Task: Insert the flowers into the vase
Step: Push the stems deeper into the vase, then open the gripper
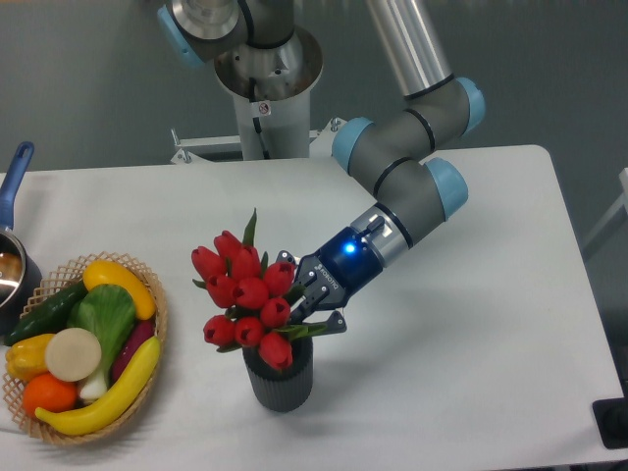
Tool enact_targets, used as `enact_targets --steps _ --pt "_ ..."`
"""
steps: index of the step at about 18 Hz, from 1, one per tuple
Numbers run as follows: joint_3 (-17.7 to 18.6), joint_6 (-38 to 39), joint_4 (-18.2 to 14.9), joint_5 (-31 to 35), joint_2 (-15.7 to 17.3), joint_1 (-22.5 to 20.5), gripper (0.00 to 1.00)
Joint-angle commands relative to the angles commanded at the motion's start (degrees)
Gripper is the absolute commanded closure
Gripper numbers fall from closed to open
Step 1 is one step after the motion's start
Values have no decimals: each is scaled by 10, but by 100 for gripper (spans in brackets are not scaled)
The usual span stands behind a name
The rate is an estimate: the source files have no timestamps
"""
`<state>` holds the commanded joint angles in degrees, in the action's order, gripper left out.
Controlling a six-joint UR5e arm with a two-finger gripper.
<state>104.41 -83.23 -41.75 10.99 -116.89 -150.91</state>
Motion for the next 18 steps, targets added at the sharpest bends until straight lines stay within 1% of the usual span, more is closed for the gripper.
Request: enact_targets --steps 4,5,11,12,13,14,15,16,18 --pt "1 -1 0 0 0 -4 58" --pt "1 -1 0 0 0 -4 54" --pt "2 -1 0 0 -2 -7 53" --pt "2 -1 0 0 -2 -7 52" --pt "2 -1 0 0 -2 -8 49" --pt "2 0 0 0 -2 -8 38" --pt "3 0 0 0 -2 -9 15" --pt "4 0 0 0 -2 -10 0" --pt "11 0 0 0 -1 -14 0"
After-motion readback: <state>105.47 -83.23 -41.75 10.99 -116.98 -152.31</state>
